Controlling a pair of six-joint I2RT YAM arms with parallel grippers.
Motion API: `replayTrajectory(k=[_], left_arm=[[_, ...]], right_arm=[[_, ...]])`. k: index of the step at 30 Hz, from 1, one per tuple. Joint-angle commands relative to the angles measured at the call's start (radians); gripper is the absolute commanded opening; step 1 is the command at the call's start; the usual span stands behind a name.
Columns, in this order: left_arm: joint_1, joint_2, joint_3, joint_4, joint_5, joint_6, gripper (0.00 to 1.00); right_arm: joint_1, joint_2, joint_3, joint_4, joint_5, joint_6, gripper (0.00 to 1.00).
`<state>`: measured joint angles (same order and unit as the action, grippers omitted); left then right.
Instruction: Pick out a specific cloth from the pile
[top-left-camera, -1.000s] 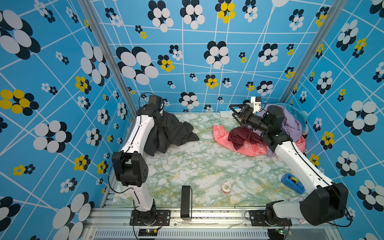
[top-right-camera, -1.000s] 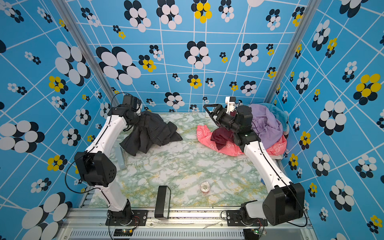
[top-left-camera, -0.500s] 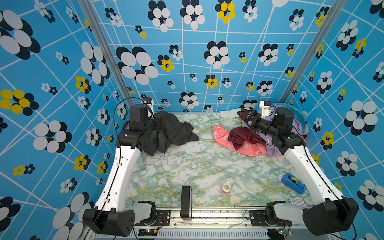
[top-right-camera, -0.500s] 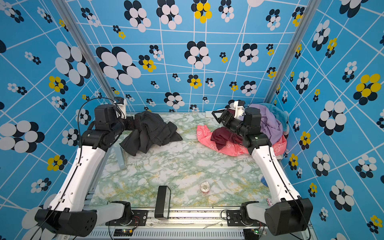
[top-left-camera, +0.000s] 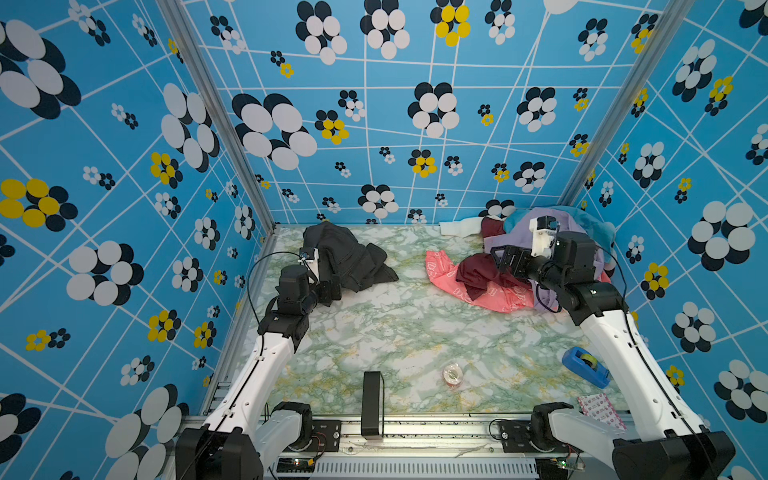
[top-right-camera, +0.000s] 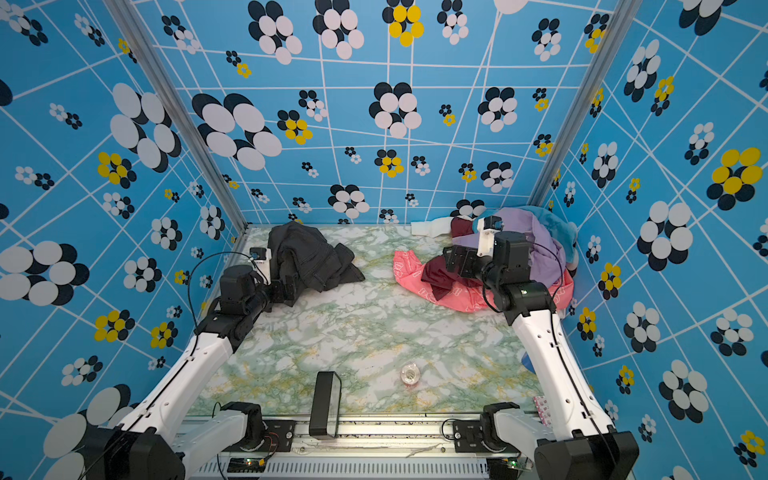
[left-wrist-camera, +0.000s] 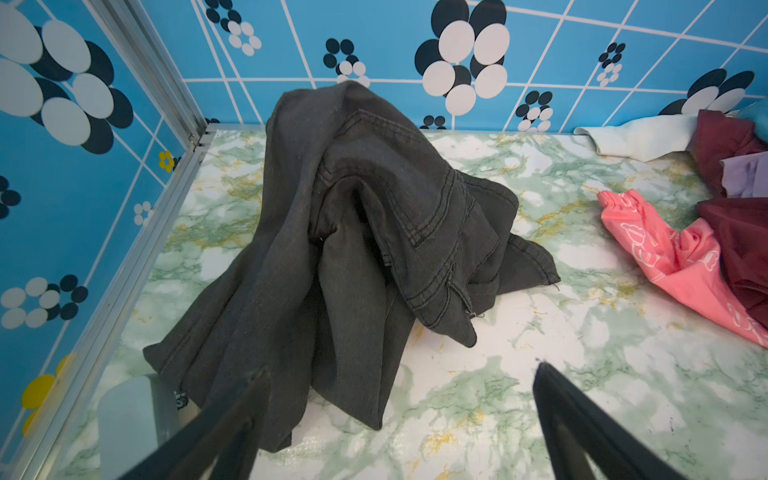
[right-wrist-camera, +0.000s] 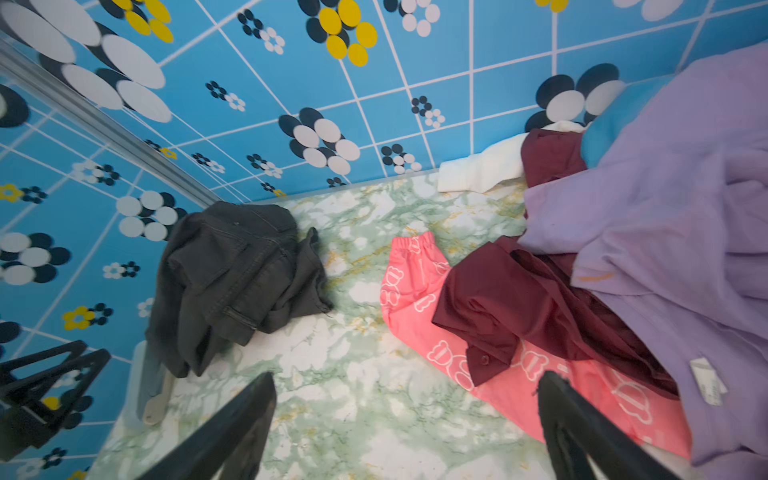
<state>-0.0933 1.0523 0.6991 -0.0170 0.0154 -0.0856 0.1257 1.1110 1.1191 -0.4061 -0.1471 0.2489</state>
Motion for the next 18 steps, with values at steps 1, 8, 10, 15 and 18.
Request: replayTrajectory(k=[1, 8, 10, 15, 18], left_arm=[[0.014, -0.002, -0.082, 0.226, -0.021, 0.008, 0.99], [0.066, 0.056, -0.208, 0.415, -0.051, 0.011, 0.99], [0.080, 0.065, -0.238, 0.464, -0.054, 0.012, 0.99], [0.107, 0.118, -0.268, 0.546, -0.044, 0.010, 0.99], [0.115, 0.160, -0.294, 0.621, -0.047, 0.011, 0.99]], right_arm=[[-0.001, -0.047, -0.096, 0.086, 0.172, -0.125, 0.99], [-0.061, -0.025, -0.260, 0.230, 0.269, -0.190, 0.99], [-0.077, -0.004, -0.306, 0.292, 0.271, -0.189, 0.99], [-0.135, 0.029, -0.419, 0.459, 0.235, -0.155, 0.99], [-0.159, 0.053, -0.466, 0.540, 0.224, -0.146, 0.99]])
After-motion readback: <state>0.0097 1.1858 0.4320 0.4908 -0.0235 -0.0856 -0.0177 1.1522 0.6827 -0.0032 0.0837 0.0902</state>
